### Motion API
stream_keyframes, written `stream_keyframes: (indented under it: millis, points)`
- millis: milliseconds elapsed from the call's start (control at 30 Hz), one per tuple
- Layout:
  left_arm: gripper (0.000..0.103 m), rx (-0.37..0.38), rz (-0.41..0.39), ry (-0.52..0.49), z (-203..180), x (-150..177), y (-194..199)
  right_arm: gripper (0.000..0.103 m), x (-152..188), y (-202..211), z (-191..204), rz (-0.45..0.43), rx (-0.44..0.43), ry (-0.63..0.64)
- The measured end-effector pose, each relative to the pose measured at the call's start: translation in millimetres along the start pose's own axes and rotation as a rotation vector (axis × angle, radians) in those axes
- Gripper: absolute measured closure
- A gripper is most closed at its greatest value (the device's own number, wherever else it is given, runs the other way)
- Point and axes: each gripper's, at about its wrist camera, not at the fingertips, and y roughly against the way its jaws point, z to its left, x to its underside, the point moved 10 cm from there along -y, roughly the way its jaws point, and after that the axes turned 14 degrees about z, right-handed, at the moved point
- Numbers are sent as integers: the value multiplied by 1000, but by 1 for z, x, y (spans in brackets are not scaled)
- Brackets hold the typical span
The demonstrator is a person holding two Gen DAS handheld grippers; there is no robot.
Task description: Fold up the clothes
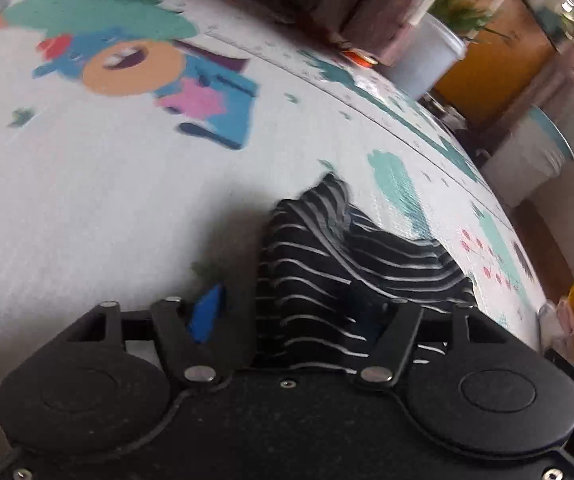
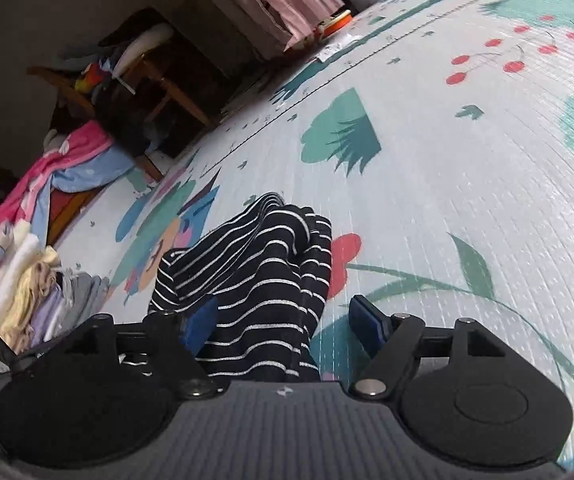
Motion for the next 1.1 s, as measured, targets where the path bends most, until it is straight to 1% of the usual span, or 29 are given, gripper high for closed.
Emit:
stream_keyframes:
  millis: [67,100,133,167,200,267,333,367,433,533,600,667,700,767,900,1000,1100]
  points:
    - [37,-1,14,-28,-8,3,-3,30,2,-2,2,7,13,16]
    - [39,-2,20,-38,-11,6,-3,39,3,-3,4,13,19,26]
    - [46,-5,25,-50,-13,9,-3,49,4,-3,5,18,25,35]
    - [53,-8,30,-62,-15,12,-3,55,7,-3,4,22,26,38]
    - [57,-3,40,-55,-16,16,-3,65,10,-3,4,33,13,30]
    - [68,19,68,-18,-17,23,-2,66,19,-1,7,47,3,18]
    - [74,59,97,56,-13,29,1,69,26,1,12,62,6,23]
    - [75,80,111,98,-10,32,3,70,29,2,11,72,-9,-1]
    - [76,97,139,149,-6,39,9,73,33,6,11,99,-33,-30]
    - [78,112,142,208,-5,41,30,75,40,13,17,155,-67,-38]
    - [78,121,140,248,-5,41,45,76,37,18,27,185,-94,-22]
    - [78,132,118,276,-9,32,63,76,25,23,43,206,-118,10]
    - [78,141,101,291,-12,24,74,76,16,27,54,211,-130,31]
    - [78,161,57,317,-18,1,100,76,-15,37,89,201,-160,84]
    - [78,202,-66,322,-35,-62,173,76,-76,59,162,180,-221,194]
    - [78,225,-175,294,-43,-116,248,76,-126,83,245,157,-265,326]
    - [78,232,-274,278,-40,-160,327,76,-163,103,337,136,-315,435]
